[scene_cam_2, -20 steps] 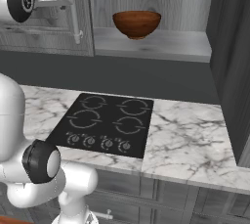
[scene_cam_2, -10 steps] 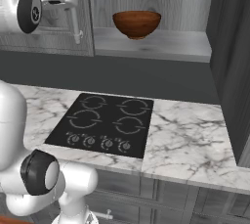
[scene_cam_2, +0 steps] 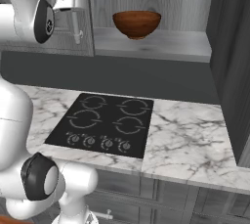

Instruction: Move the bowls from the cabinet to the plates on the dining table.

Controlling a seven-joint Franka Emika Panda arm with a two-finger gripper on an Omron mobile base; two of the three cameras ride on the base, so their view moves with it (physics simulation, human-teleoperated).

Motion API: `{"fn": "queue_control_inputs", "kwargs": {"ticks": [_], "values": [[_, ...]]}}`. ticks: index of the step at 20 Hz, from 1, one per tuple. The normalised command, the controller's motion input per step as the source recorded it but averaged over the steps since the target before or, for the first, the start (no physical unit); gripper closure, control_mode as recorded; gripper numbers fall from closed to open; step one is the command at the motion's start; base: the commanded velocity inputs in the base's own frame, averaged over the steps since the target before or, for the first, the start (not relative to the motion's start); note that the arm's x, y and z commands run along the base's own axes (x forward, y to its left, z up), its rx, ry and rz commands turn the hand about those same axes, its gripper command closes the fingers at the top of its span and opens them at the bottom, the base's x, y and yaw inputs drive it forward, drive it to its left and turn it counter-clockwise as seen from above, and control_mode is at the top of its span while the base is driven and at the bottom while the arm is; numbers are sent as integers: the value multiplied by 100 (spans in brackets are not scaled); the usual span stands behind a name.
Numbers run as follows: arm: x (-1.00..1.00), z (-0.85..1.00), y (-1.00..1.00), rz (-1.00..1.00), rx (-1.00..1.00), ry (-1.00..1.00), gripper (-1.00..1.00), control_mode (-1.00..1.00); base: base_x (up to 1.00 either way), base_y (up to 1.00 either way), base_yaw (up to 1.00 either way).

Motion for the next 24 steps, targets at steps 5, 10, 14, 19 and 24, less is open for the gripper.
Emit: {"fn": "queue_control_inputs", "kwargs": {"ticks": [5, 10, 14, 19, 24], "values": [[41, 0, -3, 0, 0, 0, -100, -100, 0, 0, 0], [48, 0, 0, 0, 0, 0, -100, -100, 0, 0, 0], [50, 0, 1, 0, 0, 0, -100, -100, 0, 0, 0], [45, 0, 0, 0, 0, 0, -100, -100, 0, 0, 0], [36, 0, 2, 0, 0, -2, 100, -100, 0, 0, 0]]}}
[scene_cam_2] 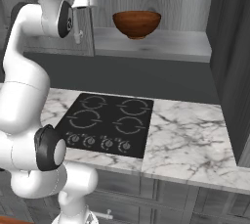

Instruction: Move the bowls from the cabinet to the plates on the dining table.

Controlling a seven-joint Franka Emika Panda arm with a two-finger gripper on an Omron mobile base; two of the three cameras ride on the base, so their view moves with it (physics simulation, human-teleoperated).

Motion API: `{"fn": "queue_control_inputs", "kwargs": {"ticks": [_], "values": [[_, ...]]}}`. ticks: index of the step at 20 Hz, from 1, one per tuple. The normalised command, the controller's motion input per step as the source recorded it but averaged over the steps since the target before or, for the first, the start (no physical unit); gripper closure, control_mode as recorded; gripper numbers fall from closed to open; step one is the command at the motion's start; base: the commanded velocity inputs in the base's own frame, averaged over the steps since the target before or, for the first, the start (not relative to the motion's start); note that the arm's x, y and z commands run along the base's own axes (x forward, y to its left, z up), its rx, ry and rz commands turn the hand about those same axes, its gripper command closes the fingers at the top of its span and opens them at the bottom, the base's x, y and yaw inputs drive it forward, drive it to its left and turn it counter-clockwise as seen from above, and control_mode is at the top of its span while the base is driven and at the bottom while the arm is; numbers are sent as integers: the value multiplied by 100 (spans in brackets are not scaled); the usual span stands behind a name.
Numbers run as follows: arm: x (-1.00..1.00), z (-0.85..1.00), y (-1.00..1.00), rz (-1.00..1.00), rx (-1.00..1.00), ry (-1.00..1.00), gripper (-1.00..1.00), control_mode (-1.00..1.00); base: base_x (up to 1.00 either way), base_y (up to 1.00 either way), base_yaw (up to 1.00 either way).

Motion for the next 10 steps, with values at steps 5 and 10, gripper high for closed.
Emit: {"fn": "queue_control_inputs", "kwargs": {"ticks": [5, 10], "values": [[35, 0, 0, 0, 0, -2, 100, -100, 0, 0, 0], [38, -4, 0, 0, 0, -1, 100, -100, 0, 0, 0]]}}
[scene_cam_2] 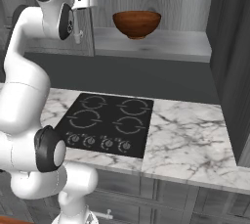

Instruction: Move the bowls from the cabinet to the plates on the dining table.

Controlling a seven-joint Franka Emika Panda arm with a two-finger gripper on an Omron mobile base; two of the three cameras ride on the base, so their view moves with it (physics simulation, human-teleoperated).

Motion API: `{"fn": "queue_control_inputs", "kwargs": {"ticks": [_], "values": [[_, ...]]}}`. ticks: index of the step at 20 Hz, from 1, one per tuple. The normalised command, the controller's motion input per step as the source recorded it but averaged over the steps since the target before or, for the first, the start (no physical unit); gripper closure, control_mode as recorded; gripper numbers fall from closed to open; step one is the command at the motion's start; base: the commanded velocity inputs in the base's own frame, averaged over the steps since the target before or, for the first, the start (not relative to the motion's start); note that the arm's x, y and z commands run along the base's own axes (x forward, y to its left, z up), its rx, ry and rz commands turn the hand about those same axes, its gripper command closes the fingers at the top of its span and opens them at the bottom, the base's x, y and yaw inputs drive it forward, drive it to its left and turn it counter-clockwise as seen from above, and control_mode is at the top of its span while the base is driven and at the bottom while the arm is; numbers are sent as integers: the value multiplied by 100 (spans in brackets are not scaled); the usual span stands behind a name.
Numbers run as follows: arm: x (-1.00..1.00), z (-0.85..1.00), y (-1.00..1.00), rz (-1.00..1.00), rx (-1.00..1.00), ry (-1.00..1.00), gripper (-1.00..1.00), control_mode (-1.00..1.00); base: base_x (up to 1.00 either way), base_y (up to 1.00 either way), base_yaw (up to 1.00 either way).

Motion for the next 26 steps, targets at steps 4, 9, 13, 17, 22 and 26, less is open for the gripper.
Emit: {"fn": "queue_control_inputs", "kwargs": {"ticks": [4, 9, 13, 17, 22, 26], "values": [[27, -9, 4, 0, 0, 0, 100, -100, 0, 0, 0], [-16, 1, 44, -1, 0, 0, 100, -100, 0, 0, 0], [-44, 10, 71, -8, -4, 0, 100, -100, 0, 0, 0], [-61, 14, 72, -10, -7, 0, 100, -100, 0, 0, 0], [-66, 14, 70, -11, -4, 3, 100, -100, 0, 0, 0], [-66, 14, 77, -10, 1, 8, 100, -100, 0, 0, 0]]}}
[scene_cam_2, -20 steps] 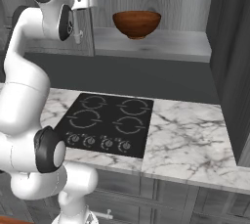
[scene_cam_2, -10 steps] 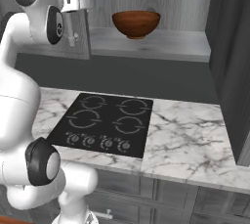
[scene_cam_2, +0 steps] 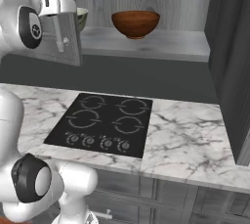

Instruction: Move the bowls from the cabinet to the plates on the dining table.

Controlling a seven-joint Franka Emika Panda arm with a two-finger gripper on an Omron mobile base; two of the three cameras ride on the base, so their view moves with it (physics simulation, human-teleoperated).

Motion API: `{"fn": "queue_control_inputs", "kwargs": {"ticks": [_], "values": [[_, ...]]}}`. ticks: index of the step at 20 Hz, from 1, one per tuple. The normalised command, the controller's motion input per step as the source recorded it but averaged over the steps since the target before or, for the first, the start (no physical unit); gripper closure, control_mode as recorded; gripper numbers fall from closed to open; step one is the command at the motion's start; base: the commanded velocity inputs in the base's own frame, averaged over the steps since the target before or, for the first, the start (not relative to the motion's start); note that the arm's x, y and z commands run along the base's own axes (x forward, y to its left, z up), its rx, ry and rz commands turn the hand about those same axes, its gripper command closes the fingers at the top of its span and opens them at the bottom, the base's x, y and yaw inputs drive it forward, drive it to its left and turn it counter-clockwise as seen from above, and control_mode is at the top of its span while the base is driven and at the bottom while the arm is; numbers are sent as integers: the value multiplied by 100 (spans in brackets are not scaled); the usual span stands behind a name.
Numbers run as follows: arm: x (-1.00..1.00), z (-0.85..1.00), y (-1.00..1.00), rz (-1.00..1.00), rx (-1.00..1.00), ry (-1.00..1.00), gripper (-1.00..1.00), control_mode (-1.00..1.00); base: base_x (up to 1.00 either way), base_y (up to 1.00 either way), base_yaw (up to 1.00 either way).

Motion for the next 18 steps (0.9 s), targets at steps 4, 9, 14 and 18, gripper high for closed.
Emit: {"fn": "queue_control_inputs", "kwargs": {"ticks": [4, 9, 14, 18], "values": [[-67, 17, 74, -10, 7, 8, 100, -100, 0, 0, 0], [-79, 7, 72, -9, 11, 3, 100, -100, 0, 0, 0], [-98, -11, 85, -8, 5, -12, 100, -100, 0, 0, 0], [-98, -17, 89, -9, 0, -14, 100, -100, 0, 0, 0]]}}
